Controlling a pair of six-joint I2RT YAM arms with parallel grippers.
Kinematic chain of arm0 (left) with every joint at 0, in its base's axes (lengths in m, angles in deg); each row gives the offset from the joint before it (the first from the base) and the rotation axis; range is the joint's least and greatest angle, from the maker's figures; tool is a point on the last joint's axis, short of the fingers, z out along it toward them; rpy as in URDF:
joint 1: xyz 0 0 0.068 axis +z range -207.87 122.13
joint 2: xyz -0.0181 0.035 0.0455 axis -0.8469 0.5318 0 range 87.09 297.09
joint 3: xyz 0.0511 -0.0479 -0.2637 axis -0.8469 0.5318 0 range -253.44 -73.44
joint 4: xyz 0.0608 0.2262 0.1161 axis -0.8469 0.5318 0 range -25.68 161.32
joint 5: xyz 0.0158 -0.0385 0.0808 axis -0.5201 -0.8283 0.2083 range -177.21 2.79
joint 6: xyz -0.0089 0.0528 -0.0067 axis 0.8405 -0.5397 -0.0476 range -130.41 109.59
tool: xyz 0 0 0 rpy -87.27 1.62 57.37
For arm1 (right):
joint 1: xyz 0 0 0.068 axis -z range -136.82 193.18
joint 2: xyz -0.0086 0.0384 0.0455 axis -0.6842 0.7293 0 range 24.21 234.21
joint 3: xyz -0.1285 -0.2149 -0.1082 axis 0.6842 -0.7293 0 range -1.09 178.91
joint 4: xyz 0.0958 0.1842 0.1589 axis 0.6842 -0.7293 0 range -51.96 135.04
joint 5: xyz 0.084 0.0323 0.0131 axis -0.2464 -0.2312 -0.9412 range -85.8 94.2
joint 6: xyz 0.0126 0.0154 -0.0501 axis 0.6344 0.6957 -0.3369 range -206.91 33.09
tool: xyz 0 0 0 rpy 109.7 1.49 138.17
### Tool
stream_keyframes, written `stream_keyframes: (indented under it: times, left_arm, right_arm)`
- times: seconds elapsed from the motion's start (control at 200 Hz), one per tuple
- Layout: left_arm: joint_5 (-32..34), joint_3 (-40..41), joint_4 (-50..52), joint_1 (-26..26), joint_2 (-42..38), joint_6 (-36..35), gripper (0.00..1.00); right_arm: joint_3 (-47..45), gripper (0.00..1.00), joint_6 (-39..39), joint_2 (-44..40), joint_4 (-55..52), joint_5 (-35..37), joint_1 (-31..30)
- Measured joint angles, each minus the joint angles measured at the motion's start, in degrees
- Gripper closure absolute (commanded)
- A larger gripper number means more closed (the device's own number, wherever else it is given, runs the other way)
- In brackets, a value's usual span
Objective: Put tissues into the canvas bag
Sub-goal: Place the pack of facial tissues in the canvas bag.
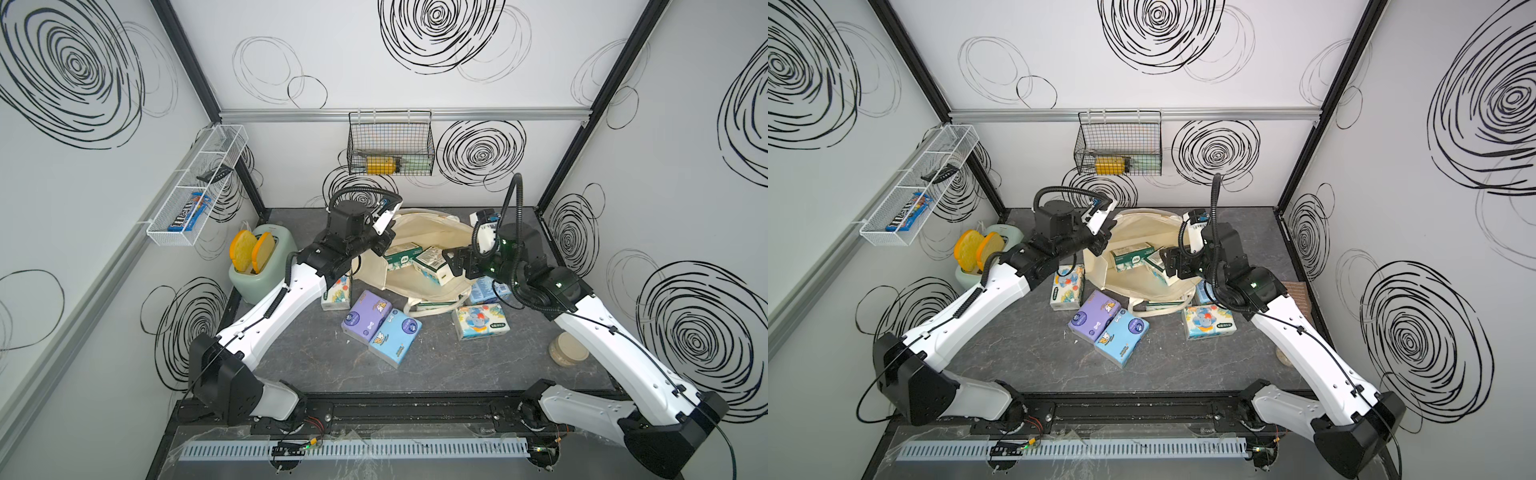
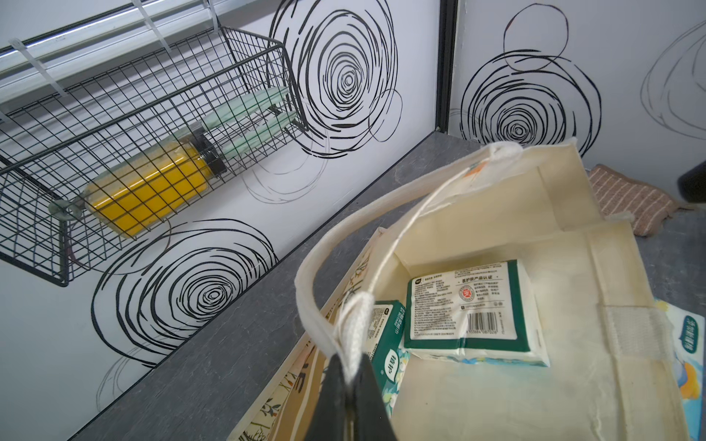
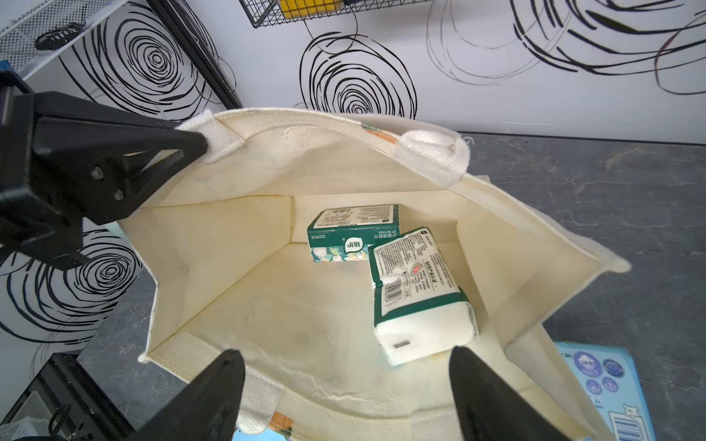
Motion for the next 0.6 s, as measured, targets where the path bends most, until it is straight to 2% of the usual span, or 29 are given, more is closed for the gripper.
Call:
stream_keyframes:
  times: [0.14,0.2,0.38,0.525,0.6]
  left_arm:
    - [0.0,0.0,0.0,0.0,0.0,0.0,1.00]
    - [0.0,0.0,0.1,0.0,0.0,0.1,1.00]
    - [-0.8,0.0,0.1,0.0,0.0,0.6,1.00]
    - [-1.3,0.0,0.1,0.1,0.0,1.1,1.00]
    - [-2.0,0.0,0.1,0.4,0.0,1.7,1.00]
  right_arm:
    - [0.0,0.14,-0.1,-2.4,-0.6,-0.7,0.0]
    - [-0.5,0.18,-0.1,-3.9,-0.8,-0.9,0.0]
    - [-6.2,0.23,0.3,-10.9,-3.6,-1.6,0.0]
    - [-12.7,0.23,1.5,-15.5,-6.9,-2.6,0.0]
    - [-17.0,0.18,3.1,-17.5,-8.2,-2.5,0.0]
